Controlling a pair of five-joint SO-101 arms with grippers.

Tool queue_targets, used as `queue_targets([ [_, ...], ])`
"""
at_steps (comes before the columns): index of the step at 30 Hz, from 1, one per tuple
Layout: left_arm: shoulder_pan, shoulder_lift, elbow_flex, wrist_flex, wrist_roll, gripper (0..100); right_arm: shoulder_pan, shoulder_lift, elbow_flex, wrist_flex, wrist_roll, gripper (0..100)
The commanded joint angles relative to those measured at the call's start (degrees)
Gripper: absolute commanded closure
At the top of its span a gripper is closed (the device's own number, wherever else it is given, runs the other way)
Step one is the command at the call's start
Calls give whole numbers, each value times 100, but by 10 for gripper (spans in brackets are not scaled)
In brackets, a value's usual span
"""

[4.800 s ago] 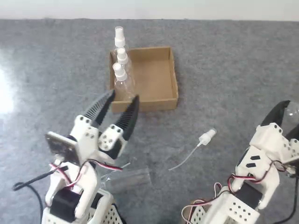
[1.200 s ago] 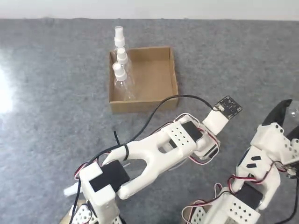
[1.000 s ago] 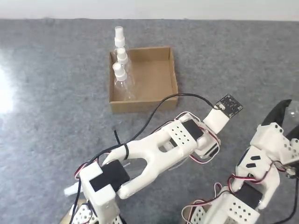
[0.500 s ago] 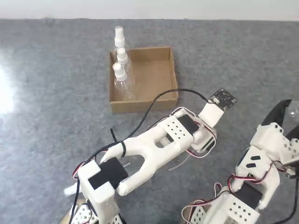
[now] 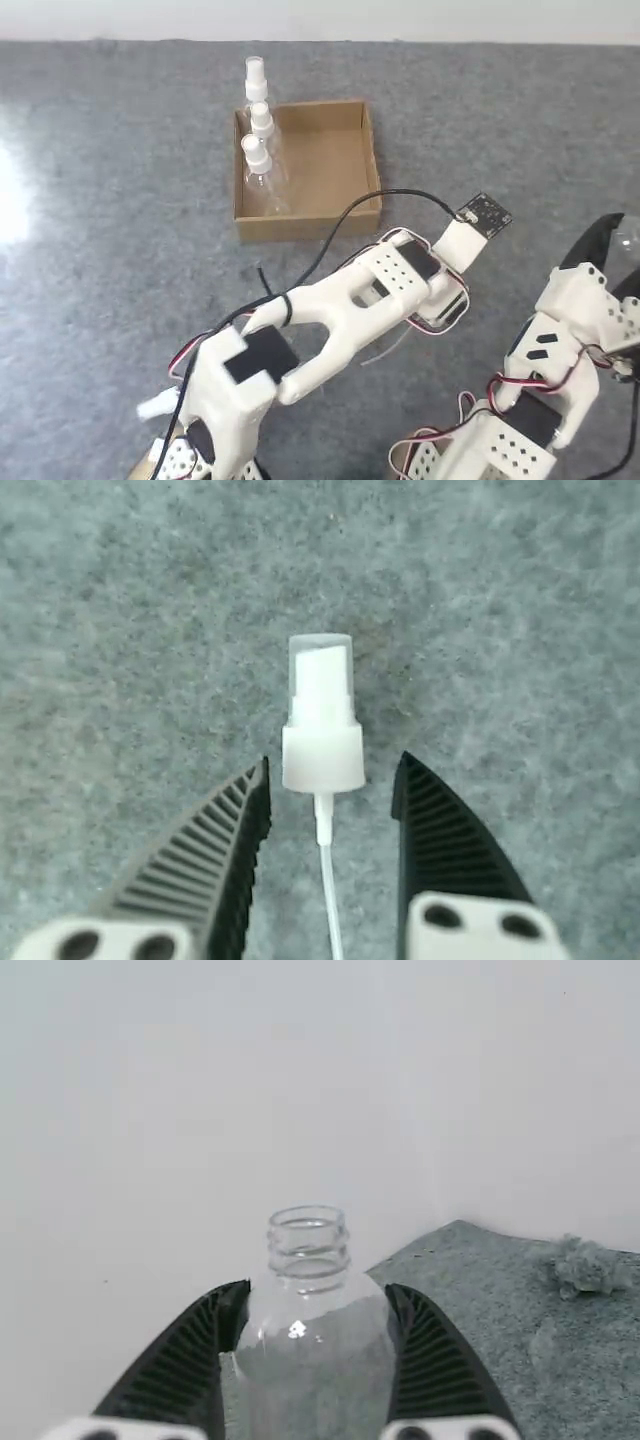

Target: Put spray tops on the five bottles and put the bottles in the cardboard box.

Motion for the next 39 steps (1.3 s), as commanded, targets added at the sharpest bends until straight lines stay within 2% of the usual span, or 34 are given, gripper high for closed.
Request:
queue_targets([
  [1, -18, 229, -840, 457, 62, 816, 40, -84, 62, -154, 9, 974],
  [25, -18, 1547, -2712, 1864, 9, 866, 40, -84, 62, -154, 9, 974],
  [34, -9, 1591, -2782, 1908, -176, 873, -40, -84, 79, -154, 9, 974],
  [39, 105, 1591, -2782, 1908, -202, 943, -207, -84, 97, -154, 316, 975],
])
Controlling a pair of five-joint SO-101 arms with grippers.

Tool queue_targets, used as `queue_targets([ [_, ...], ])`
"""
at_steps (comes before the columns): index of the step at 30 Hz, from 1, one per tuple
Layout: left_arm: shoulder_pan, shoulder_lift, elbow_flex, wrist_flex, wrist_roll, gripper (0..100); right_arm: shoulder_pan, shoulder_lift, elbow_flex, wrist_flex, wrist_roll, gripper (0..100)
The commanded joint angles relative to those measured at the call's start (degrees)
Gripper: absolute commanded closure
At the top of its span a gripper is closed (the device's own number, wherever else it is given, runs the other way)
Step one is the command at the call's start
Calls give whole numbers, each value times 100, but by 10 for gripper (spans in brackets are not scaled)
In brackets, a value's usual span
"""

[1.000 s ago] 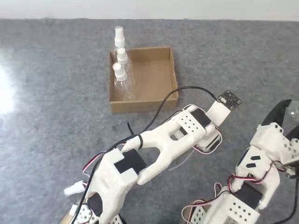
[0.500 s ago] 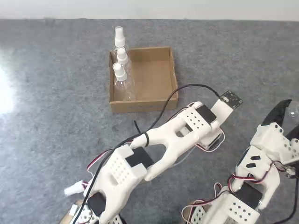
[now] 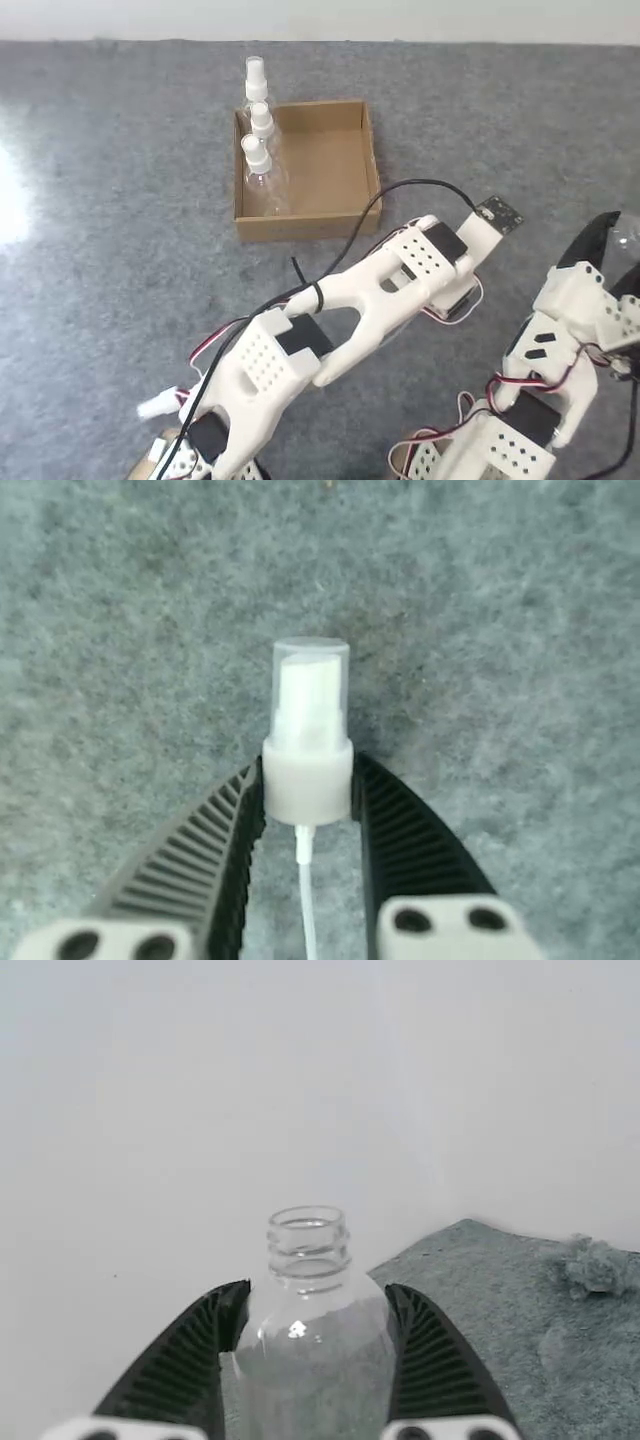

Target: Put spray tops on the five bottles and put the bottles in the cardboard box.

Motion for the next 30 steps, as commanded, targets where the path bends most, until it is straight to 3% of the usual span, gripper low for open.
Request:
queue_targets([
  [1, 132, -105, -268, 35, -123, 951, -101, -84, 97, -154, 281, 976],
  [13, 141, -149, -356, 264, -237, 986, -101, -84, 97, -145, 273, 976],
  [20, 88, -659, -321, 642, -237, 986, -101, -84, 97, -127, 273, 976],
  [30, 62, -1371, 268, 536, -255, 986, -110, -84, 97, -110, 273, 978],
])
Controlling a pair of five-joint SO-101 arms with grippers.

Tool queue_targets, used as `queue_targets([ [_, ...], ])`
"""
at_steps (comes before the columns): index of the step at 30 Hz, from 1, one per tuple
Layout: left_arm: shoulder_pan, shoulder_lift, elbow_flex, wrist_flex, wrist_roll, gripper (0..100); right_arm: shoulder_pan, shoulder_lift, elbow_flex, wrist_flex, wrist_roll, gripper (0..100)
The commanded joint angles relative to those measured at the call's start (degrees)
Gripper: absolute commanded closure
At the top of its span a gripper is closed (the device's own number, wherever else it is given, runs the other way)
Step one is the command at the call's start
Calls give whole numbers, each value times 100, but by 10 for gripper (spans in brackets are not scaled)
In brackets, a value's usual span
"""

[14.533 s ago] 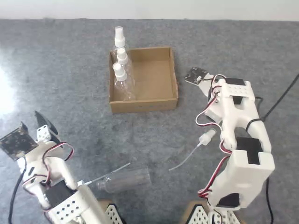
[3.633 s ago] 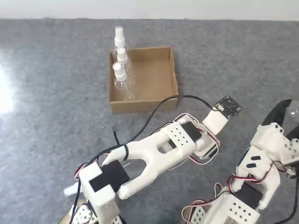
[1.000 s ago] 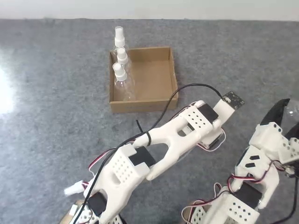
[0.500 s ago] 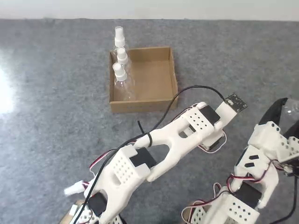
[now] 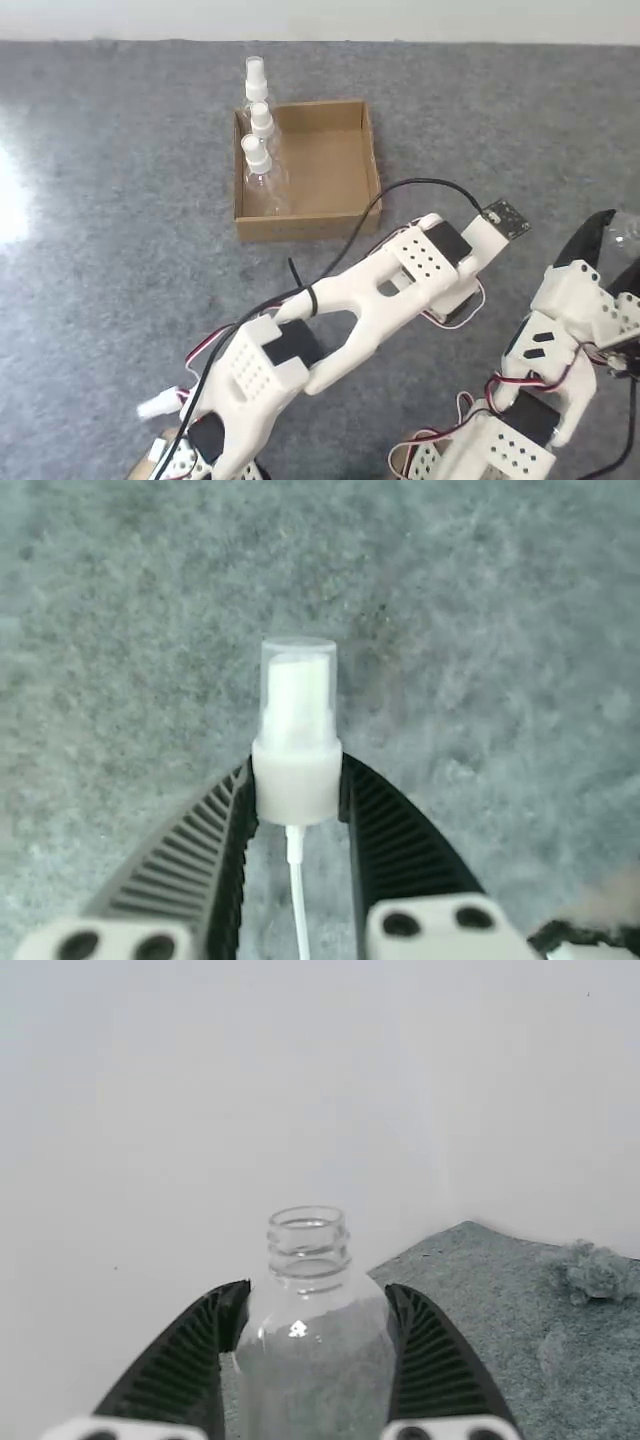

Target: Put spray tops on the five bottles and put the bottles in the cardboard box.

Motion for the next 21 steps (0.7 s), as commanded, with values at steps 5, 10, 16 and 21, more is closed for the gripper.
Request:
queue_targets([
  [5, -158, -1380, 479, -26, -70, 987, -189, -84, 105, -101, 167, 978],
  [10, -422, -2136, 1051, -334, -62, 987, -338, -75, 105, -92, 176, 978],
  [16, -536, -3138, 2062, -1020, -70, 987, -505, -75, 105, 4, 176, 978],
  [21, -545, -3895, 2712, -1380, -79, 987, -549, -75, 105, 57, 176, 978],
])
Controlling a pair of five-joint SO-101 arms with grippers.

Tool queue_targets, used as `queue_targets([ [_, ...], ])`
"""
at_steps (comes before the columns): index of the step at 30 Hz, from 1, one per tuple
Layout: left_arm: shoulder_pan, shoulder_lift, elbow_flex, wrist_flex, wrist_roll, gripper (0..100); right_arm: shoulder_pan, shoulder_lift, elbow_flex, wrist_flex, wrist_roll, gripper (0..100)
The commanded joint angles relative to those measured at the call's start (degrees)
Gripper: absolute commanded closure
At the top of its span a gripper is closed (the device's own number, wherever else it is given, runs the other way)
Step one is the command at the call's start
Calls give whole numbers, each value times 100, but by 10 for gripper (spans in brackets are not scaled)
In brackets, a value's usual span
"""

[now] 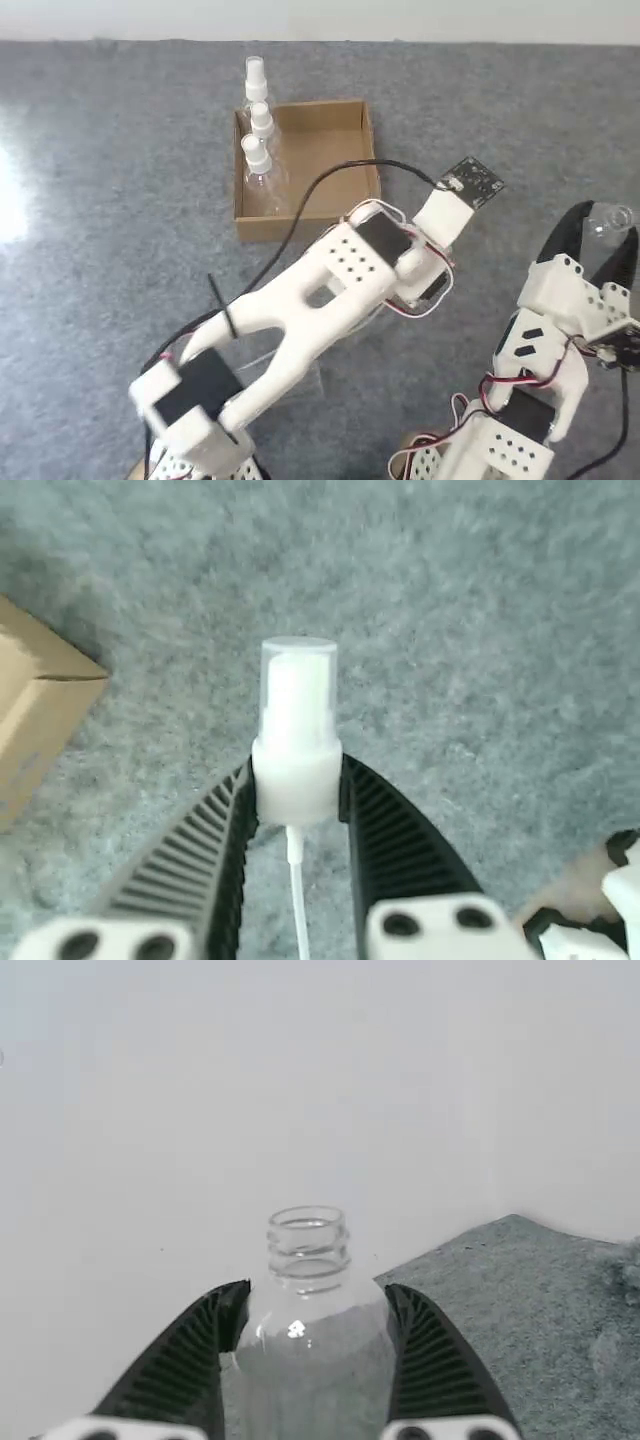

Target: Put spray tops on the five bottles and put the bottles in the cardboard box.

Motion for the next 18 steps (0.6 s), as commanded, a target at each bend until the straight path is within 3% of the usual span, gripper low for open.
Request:
queue_targets([
  [1, -70, -1011, 391, -431, -53, 987, -57, -75, 105, 48, 123, 978],
  [18, -237, -2796, 1982, -1301, -53, 987, -549, -75, 105, 259, 132, 977],
])
